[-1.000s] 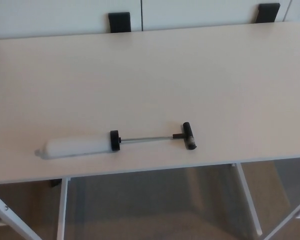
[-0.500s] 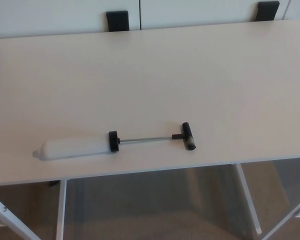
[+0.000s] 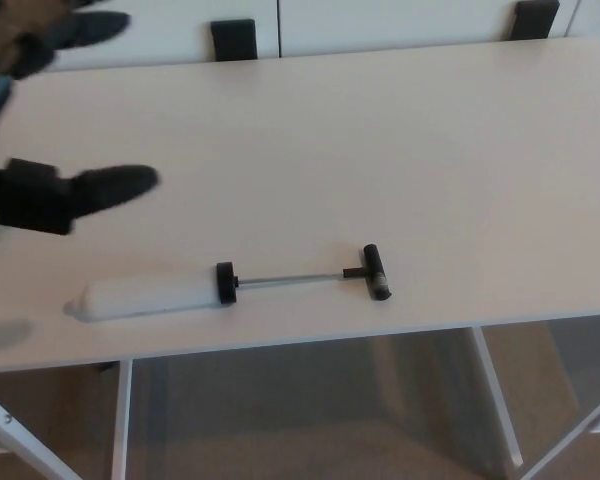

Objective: The robot walks towards a desk on which an air pump is kept in the middle. It lifts it up and holds it with its left hand and uses its right hand to compress it by pushing its handle inwards.

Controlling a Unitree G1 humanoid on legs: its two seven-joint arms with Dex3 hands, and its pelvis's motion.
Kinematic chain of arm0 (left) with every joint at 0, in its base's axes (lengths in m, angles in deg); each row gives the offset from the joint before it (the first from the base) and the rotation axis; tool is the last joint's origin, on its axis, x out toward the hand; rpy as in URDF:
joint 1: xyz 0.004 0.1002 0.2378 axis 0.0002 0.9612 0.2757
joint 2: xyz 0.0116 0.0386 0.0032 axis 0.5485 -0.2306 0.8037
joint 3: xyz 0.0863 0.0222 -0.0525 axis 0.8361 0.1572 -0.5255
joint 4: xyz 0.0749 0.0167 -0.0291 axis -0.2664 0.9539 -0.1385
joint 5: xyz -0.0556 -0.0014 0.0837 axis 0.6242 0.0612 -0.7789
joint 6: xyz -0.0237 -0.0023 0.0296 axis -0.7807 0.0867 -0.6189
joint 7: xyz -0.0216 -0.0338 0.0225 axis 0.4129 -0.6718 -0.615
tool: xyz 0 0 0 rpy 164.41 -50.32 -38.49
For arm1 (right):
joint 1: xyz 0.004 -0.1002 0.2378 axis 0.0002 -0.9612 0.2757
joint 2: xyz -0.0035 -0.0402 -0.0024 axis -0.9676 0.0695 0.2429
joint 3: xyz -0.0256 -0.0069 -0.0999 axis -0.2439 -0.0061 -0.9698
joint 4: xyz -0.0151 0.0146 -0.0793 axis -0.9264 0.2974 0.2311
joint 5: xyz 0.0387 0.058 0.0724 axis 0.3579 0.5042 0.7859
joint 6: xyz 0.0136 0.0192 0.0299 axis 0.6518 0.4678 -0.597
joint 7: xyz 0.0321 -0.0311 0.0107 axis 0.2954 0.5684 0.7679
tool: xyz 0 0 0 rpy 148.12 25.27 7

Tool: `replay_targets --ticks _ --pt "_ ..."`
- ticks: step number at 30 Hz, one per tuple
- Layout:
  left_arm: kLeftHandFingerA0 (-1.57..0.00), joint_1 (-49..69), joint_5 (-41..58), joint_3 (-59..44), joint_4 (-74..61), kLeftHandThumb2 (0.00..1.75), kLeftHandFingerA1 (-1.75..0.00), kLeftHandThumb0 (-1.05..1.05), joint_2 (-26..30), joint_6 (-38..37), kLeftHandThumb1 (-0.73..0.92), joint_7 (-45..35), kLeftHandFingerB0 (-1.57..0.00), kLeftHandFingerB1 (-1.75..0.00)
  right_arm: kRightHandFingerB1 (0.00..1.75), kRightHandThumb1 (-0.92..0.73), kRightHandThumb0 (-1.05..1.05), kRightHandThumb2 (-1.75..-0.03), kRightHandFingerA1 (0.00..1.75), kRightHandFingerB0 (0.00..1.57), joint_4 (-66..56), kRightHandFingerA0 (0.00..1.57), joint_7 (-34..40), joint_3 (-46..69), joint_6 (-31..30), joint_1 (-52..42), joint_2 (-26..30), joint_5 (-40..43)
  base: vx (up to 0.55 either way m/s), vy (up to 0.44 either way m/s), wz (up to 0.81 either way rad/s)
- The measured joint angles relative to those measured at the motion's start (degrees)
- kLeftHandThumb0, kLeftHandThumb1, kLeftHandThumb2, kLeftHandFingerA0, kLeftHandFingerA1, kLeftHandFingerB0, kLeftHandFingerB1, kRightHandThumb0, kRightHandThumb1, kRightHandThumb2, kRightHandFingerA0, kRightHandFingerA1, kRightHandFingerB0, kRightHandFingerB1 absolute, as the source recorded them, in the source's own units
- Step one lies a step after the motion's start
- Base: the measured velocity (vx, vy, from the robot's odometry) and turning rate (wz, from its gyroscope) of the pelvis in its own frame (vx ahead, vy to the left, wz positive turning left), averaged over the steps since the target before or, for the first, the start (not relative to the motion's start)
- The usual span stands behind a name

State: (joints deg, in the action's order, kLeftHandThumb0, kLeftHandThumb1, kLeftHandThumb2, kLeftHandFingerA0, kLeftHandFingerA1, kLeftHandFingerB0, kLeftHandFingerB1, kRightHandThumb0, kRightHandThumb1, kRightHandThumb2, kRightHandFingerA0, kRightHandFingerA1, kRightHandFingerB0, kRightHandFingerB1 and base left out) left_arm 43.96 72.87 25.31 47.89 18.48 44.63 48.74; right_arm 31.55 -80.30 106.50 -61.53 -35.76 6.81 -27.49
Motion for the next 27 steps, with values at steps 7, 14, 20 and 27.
replay_targets --ticks 7,14,20,27 --pt "-0.01 -3.38 -5.91 9.83 2.89 0.90 -0.47 -0.29 -0.63 1.93 0.37 -0.71 0.00 -0.46 0.42 -0.74 -0.53 -0.61 0.51 0.25 -1.66 0.40 -0.03 0.01 0.00 -0.97 -0.78 1.17 0.00 0.000 0.00" --pt "-0.23 -4.65 -11.47 16.86 5.60 0.56 -0.33 -0.50 -0.71 3.24 0.52 -1.15 -0.16 -0.27 0.51 -0.53 -0.51 -0.94 0.62 0.16 -2.92 0.39 -0.05 0.01 -0.01 -1.76 -1.21 2.11 0.00 0.000 0.00" --pt "-0.23 -5.15 -15.42 21.43 8.19 0.57 -0.32 -0.53 -0.71 3.80 0.53 -1.17 -0.16 -0.27 0.43 -0.74 -0.51 -0.62 0.51 0.25 -3.40 0.40 -0.07 0.01 -0.01 -2.04 -1.46 2.18 0.00 0.000 0.00" --pt "-0.21 -5.86 -20.97 26.40 12.02 0.57 -0.32 -0.53 -0.61 4.42 0.53 -1.10 -0.16 -0.27 0.43 -0.73 -0.51 -0.61 0.50 0.27 -4.16 0.42 -0.17 0.00 -0.01 -2.67 -1.88 3.00 0.00 0.000 0.00"
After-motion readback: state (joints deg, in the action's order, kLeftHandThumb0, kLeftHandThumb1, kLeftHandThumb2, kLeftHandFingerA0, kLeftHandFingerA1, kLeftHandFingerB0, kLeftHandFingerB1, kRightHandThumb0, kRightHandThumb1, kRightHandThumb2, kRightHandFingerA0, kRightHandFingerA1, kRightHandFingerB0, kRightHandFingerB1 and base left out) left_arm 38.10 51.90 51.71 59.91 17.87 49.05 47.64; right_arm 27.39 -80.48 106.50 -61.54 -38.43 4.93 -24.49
